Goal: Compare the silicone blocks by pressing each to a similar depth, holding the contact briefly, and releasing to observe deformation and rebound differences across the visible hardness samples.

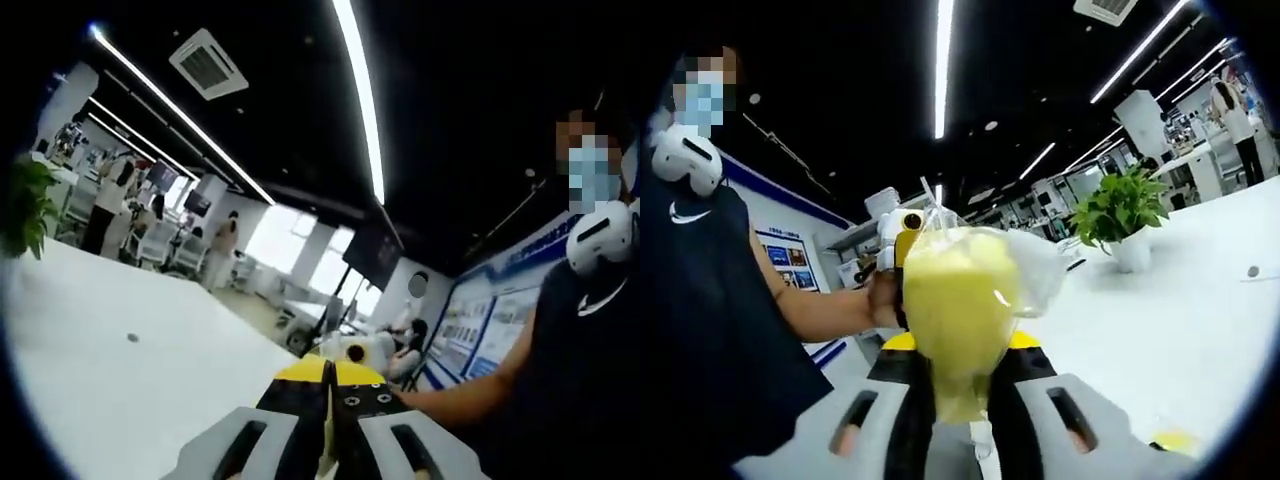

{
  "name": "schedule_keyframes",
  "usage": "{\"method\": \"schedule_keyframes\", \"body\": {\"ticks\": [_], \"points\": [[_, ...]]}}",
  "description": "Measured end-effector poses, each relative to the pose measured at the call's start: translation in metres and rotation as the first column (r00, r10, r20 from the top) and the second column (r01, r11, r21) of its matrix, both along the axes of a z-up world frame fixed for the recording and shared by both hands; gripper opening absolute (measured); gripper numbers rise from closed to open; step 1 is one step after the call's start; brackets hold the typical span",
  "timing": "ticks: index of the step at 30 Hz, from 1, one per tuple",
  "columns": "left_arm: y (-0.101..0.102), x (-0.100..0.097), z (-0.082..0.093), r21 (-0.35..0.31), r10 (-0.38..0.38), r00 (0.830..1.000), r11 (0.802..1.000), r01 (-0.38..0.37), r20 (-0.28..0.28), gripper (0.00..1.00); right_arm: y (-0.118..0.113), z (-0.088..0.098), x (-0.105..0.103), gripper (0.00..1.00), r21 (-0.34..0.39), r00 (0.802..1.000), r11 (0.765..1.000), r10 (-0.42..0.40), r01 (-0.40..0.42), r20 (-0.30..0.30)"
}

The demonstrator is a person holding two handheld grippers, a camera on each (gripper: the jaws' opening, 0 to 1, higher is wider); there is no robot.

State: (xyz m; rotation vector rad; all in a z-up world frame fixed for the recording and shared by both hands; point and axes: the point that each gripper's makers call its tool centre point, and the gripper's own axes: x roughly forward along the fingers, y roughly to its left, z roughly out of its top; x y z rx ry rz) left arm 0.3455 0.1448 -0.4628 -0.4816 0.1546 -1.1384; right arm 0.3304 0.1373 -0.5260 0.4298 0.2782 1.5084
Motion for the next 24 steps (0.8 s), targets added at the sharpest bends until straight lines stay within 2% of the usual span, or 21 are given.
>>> {"method": "schedule_keyframes", "body": {"ticks": [1,5,8,11,13,16,24], "points": [[0.001,-0.002,0.001,0.011,-0.015,1.000,1.000,0.015,0.020,0.00,0.000,0.000,0.000,0.12,-0.015,1.000,1.000,-0.001,0.002,0.010],[0.003,-0.002,0.001,0.030,-0.022,0.999,0.999,0.021,0.028,0.00,0.003,0.000,-0.003,0.09,-0.045,1.000,0.999,0.021,-0.020,0.005],[0.003,-0.002,-0.003,0.077,-0.019,0.998,0.997,0.015,0.061,0.00,0.002,-0.004,-0.003,0.07,-0.070,1.000,0.997,0.020,-0.020,0.007],[0.004,-0.001,-0.005,0.076,-0.023,0.998,0.997,0.019,0.052,0.00,0.002,-0.005,-0.005,0.06,-0.070,1.000,0.997,0.024,-0.025,-0.010],[0.004,-0.001,-0.006,0.070,-0.017,0.999,0.997,0.014,0.040,0.00,0.002,-0.004,-0.008,0.06,-0.075,0.999,0.997,0.031,-0.034,-0.045],[0.003,-0.002,-0.006,0.059,-0.021,1.000,0.998,0.019,0.023,0.00,0.000,-0.004,-0.010,0.05,-0.079,0.999,0.996,0.032,-0.034,-0.028],[-0.003,-0.005,-0.006,0.071,-0.032,0.999,0.997,0.029,0.041,0.00,-0.005,-0.004,-0.012,0.04,-0.090,0.999,0.996,0.028,-0.029,-0.018]]}}
